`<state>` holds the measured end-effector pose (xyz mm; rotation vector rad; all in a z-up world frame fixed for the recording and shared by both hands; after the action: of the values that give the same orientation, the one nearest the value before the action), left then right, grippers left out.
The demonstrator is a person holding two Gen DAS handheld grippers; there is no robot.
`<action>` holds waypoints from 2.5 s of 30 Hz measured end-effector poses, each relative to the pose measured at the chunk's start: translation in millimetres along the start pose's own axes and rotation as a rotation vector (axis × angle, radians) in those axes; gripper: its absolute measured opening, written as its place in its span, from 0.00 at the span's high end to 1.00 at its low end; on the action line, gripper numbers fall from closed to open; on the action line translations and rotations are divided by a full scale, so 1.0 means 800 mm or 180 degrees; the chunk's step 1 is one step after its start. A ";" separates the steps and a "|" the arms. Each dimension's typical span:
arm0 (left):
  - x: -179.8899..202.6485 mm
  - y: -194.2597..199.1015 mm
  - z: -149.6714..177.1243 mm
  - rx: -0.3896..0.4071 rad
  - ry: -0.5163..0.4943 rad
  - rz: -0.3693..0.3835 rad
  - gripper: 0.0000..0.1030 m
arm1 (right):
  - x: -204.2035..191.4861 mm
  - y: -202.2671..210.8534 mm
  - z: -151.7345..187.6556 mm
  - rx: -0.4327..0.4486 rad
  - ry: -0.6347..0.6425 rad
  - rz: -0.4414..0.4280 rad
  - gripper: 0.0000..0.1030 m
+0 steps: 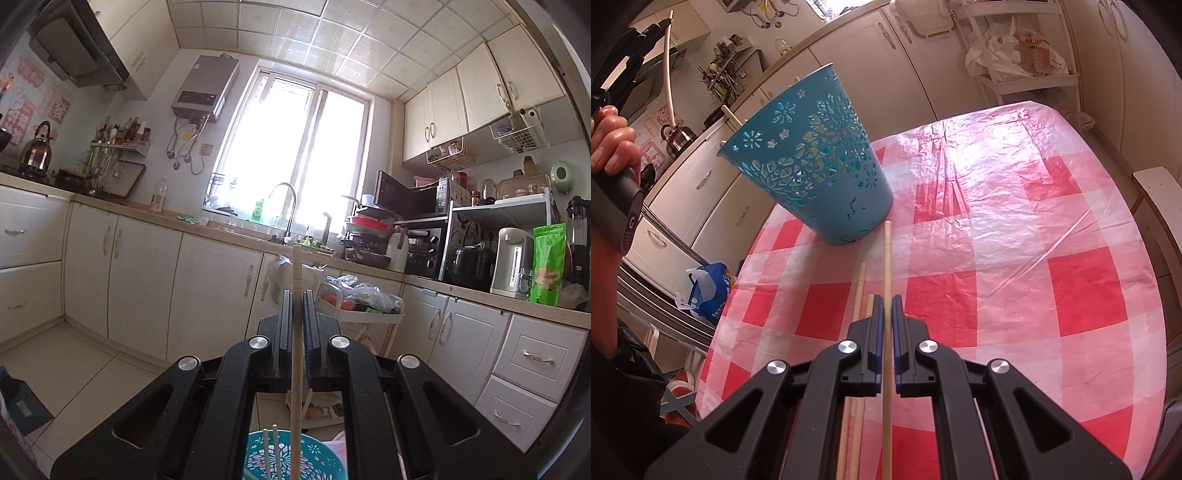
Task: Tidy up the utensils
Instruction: 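Lift both held chopsticks and carry them above the teal cup, then open the left gripper to drop its chopstick into the teal cup, then lower the right gripper's chopstick into the teal cup and open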
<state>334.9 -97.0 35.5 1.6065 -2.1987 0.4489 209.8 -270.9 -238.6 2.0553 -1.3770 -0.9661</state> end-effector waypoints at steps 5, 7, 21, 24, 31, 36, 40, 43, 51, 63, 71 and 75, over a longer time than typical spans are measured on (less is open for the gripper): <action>-0.016 -0.022 0.015 0.0023 0.0039 -0.0080 0.95 | 0.001 -0.004 0.000 -0.0022 -0.0017 0.0005 0.95; -0.030 -0.033 0.027 -0.0041 0.0067 -0.0136 0.95 | 0.001 -0.006 0.000 -0.0032 -0.0019 0.0008 0.95; -0.068 -0.060 0.104 -0.0507 -0.0153 -0.0329 0.95 | -0.004 -0.011 -0.007 -0.0026 -0.0016 -0.0007 0.95; -0.072 -0.054 0.125 -0.0739 -0.0304 -0.0423 0.95 | -0.003 -0.006 -0.010 0.0012 -0.0032 -0.0012 0.95; -0.081 -0.019 0.134 -0.0996 -0.0363 -0.0696 0.52 | 0.004 0.017 -0.019 0.0237 -0.0145 -0.0030 0.95; -0.095 0.029 0.108 -0.0911 -0.0029 -0.0908 0.35 | -0.007 0.069 -0.052 0.0825 -0.0058 -0.0013 0.95; -0.111 0.049 0.090 -0.0837 0.0242 -0.1024 0.29 | -0.026 0.105 -0.097 0.1331 0.0028 -0.0050 0.95; -0.120 0.055 0.077 -0.0821 0.0358 -0.1044 0.28 | -0.037 0.117 -0.144 0.1656 0.0016 -0.0123 0.95; -0.140 0.058 0.054 -0.0768 0.0569 -0.1067 0.27 | -0.069 0.100 -0.256 0.2194 0.0188 -0.0171 0.95; -0.150 0.056 0.047 -0.0808 0.0653 -0.1051 0.27 | -0.065 0.023 -0.287 0.2235 0.0283 0.0126 0.95; -0.149 0.052 0.049 -0.0869 0.0620 -0.1026 0.27 | -0.073 0.007 -0.250 0.2030 0.0533 0.0209 0.94; -0.149 0.053 0.050 -0.0888 0.0602 -0.1034 0.27 | -0.077 0.016 -0.230 0.1968 0.0607 0.0219 0.76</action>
<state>322.3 -3.6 -58.0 1.6494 -1.7333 0.1811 329.1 -217.6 -94.8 2.4260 -1.7780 -0.3127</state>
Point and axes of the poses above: each gripper's, at about its wrist camera, not at the fingertips, and y roughly against the way its jaws point, x to its right, z to its underside, the point moved 7 cm from there along -y, roughly the way its jaws point, and after that the axes turned 15 degrees about y, right-handed, at the moved point
